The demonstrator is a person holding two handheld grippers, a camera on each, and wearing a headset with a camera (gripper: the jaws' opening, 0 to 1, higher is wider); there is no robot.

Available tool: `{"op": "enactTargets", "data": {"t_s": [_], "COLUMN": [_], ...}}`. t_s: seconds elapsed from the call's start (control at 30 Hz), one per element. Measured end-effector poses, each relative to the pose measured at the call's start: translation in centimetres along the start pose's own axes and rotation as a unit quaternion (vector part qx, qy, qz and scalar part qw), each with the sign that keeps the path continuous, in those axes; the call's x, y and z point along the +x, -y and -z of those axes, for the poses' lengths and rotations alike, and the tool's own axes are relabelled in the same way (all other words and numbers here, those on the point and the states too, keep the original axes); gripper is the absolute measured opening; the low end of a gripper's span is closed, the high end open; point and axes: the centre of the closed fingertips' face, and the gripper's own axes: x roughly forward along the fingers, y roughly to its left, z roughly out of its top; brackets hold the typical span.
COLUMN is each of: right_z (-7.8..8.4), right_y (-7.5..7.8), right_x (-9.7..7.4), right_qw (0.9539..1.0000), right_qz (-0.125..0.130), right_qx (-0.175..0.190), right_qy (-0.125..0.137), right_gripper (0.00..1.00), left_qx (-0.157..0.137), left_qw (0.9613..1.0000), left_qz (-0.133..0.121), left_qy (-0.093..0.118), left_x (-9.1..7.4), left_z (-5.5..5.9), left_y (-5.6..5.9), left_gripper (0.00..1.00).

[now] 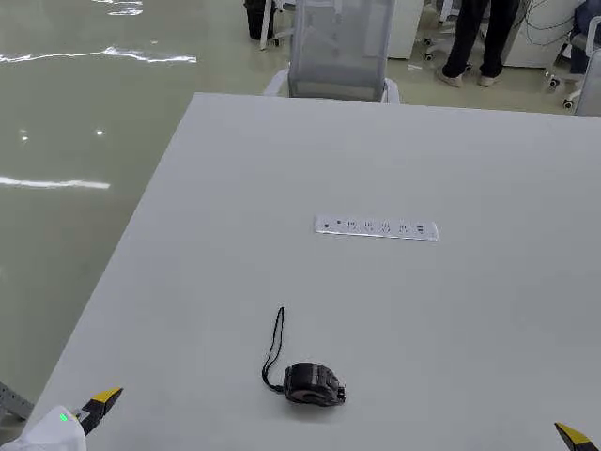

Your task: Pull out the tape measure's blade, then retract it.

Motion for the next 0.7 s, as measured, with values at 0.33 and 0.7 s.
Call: {"op": "enactTargets", "data": {"t_s": [0.33,0.7], "right_z": [0.4,0.9], "right_y": [0.5,0.8], "right_x": [-0.4,-0.4], "right_qw": [0.9999,0.9999], "right_qz": [0.009,0.009], "right_qx": [0.011,0.011], "right_qy": [-0.002,-0.006], "right_gripper": [1.00,1.00], "left_qx": [0.015,0.016], "left_qw": [0.9998,0.9996], "left_qz": [0.012,0.017], "left_qy": [-0.011,-0.014], "left_x": [1.0,1.1], "left_z": [0.1,0.4], "left_y": [0.1,0.3], "left_gripper": [0.99,0.99]}}
